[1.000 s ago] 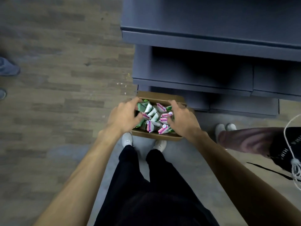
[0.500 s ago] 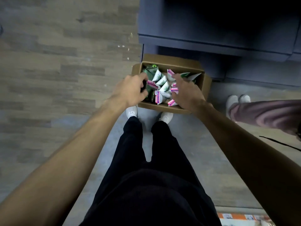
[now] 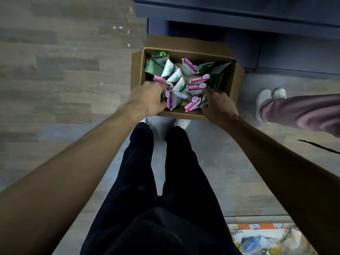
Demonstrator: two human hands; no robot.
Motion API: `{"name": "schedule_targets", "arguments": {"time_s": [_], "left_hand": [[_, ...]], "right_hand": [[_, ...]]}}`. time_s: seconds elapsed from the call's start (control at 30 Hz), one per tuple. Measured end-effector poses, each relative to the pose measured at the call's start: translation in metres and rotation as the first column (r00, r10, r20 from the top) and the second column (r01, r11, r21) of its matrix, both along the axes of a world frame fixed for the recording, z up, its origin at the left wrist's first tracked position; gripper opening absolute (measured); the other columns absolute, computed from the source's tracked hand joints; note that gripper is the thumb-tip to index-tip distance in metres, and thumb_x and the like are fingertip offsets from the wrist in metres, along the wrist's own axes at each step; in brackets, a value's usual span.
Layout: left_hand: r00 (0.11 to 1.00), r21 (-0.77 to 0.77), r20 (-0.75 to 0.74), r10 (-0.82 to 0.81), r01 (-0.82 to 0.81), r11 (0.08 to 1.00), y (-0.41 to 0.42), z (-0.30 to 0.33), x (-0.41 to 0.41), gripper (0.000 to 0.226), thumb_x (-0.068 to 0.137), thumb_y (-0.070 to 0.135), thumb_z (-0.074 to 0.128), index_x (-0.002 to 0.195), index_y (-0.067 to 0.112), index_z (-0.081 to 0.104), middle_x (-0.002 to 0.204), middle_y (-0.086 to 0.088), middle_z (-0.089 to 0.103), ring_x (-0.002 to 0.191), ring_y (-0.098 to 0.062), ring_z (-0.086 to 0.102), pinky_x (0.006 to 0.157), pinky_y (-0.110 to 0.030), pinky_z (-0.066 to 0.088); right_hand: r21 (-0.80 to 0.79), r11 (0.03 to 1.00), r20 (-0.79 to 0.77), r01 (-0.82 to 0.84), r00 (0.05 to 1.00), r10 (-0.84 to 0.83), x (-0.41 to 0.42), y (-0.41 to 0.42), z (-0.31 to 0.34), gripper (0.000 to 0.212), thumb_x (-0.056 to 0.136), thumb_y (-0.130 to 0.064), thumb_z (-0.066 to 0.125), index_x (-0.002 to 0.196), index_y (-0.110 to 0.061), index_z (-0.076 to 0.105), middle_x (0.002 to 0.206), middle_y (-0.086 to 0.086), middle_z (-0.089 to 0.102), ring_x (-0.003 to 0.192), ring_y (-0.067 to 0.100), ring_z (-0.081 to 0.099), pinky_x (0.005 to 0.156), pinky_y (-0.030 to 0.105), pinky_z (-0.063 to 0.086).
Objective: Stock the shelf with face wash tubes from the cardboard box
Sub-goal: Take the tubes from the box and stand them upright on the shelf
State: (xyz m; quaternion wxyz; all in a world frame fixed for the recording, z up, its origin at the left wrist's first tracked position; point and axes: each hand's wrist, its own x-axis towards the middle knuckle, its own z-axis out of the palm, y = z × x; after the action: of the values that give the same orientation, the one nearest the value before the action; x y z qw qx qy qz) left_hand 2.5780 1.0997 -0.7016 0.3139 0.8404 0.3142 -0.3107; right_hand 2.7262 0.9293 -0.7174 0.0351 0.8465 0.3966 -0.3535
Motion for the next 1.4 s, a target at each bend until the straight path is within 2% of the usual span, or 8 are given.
{"name": "schedule_targets", "arguments": {"time_s": [0.1, 0.3, 0.6, 0.73, 0.83, 0.97, 1.17, 1.4], "left_hand": [[0.999, 0.016, -0.041, 0.006, -0.005, 1.000, -0.016, -0.017, 0.003, 0.028, 0.082, 0.035, 0.064, 0.107, 0.025, 0.058, 0.107, -0.003, 0.067, 0.101, -0.030, 0.063, 0.080, -0.039, 0.053], [0.988, 0.111, -0.100, 0.120, -0.108, 0.988, -0.039, -0.039, 0.011, 0.034, 0.086, 0.041, 0.064, 0.107, 0.014, 0.061, 0.107, -0.013, 0.063, 0.098, -0.036, 0.063, 0.070, -0.033, 0.041], [0.984, 0.169, -0.043, 0.172, -0.162, 0.972, -0.056, -0.066, 0.014, 0.038, 0.089, 0.043, 0.062, 0.106, 0.009, 0.060, 0.108, -0.015, 0.063, 0.100, -0.034, 0.060, 0.071, -0.033, 0.039], [0.985, 0.223, -0.040, 0.165, -0.153, 0.963, -0.062, -0.075, 0.019, 0.040, 0.087, 0.042, 0.065, 0.109, 0.009, 0.060, 0.111, -0.016, 0.062, 0.103, -0.036, 0.060, 0.080, -0.038, 0.046], [0.988, 0.257, -0.046, 0.146, -0.129, 0.958, -0.065, -0.081, 0.028, 0.038, 0.087, 0.040, 0.065, 0.111, 0.012, 0.058, 0.113, -0.012, 0.062, 0.103, -0.033, 0.061, 0.074, -0.034, 0.042], [0.991, 0.283, -0.049, 0.121, -0.102, 0.954, -0.067, -0.090, 0.039, 0.033, 0.089, 0.035, 0.064, 0.113, 0.013, 0.057, 0.114, -0.009, 0.062, 0.104, -0.030, 0.061, 0.070, -0.033, 0.036], [0.971, 0.213, -0.023, 0.238, -0.228, 0.950, -0.076, -0.101, 0.038, 0.024, 0.089, 0.020, 0.064, 0.110, 0.009, 0.059, 0.113, -0.012, 0.064, 0.106, -0.031, 0.061, 0.078, -0.034, 0.046], [0.976, 0.209, 0.051, 0.214, -0.220, 0.953, -0.058, -0.059, 0.029, 0.031, 0.085, 0.021, 0.065, 0.116, 0.020, 0.062, 0.109, -0.012, 0.065, 0.102, -0.035, 0.061, 0.074, -0.034, 0.043]], "right_hand": [[0.002, 0.999, 0.004, -0.033, 0.999, 0.033, -0.004, -0.002, -0.011, 0.038, 0.088, -0.012, 0.058, 0.125, -0.014, 0.050, 0.121, 0.013, 0.057, 0.103, 0.038, 0.061, 0.068, 0.033, 0.039], [0.062, 0.994, -0.015, -0.095, 0.995, 0.096, -0.008, 0.000, -0.034, 0.044, 0.086, -0.003, 0.055, 0.128, -0.015, 0.050, 0.124, 0.010, 0.055, 0.115, 0.034, 0.054, 0.079, 0.040, 0.050], [-0.005, 0.986, 0.032, -0.167, 0.985, 0.167, -0.009, -0.005, -0.052, 0.040, 0.087, -0.004, 0.055, 0.125, -0.014, 0.050, 0.122, 0.009, 0.057, 0.116, 0.032, 0.052, 0.079, 0.038, 0.046], [0.039, 0.960, 0.138, -0.276, 0.953, 0.268, -0.012, -0.009, -0.062, 0.031, 0.088, -0.008, 0.054, 0.118, -0.013, 0.058, 0.115, 0.008, 0.062, 0.113, 0.034, 0.053, 0.087, 0.039, 0.042], [0.052, 0.937, 0.207, -0.347, 0.921, 0.330, -0.013, -0.009, -0.073, 0.020, 0.088, -0.019, 0.061, 0.108, -0.020, 0.068, 0.105, 0.002, 0.068, 0.110, 0.030, 0.054, 0.087, 0.037, 0.044], [0.041, 0.956, 0.175, -0.291, 0.944, 0.280, -0.011, -0.006, -0.078, 0.019, 0.091, -0.020, 0.059, 0.106, -0.022, 0.070, 0.106, 0.003, 0.068, 0.111, 0.028, 0.055, 0.078, 0.037, 0.050], [0.011, 0.946, 0.145, -0.325, 0.936, 0.320, -0.003, -0.005, -0.084, 0.024, 0.091, -0.017, 0.057, 0.112, -0.022, 0.068, 0.108, 0.006, 0.067, 0.104, 0.030, 0.062, 0.076, 0.037, 0.052], [0.052, 0.986, 0.070, -0.158, 0.985, 0.155, 0.017, -0.008, -0.040, 0.030, 0.091, -0.040, 0.061, 0.115, -0.023, 0.068, 0.113, 0.008, 0.068, 0.105, 0.031, 0.062, 0.084, 0.036, 0.047]]}}
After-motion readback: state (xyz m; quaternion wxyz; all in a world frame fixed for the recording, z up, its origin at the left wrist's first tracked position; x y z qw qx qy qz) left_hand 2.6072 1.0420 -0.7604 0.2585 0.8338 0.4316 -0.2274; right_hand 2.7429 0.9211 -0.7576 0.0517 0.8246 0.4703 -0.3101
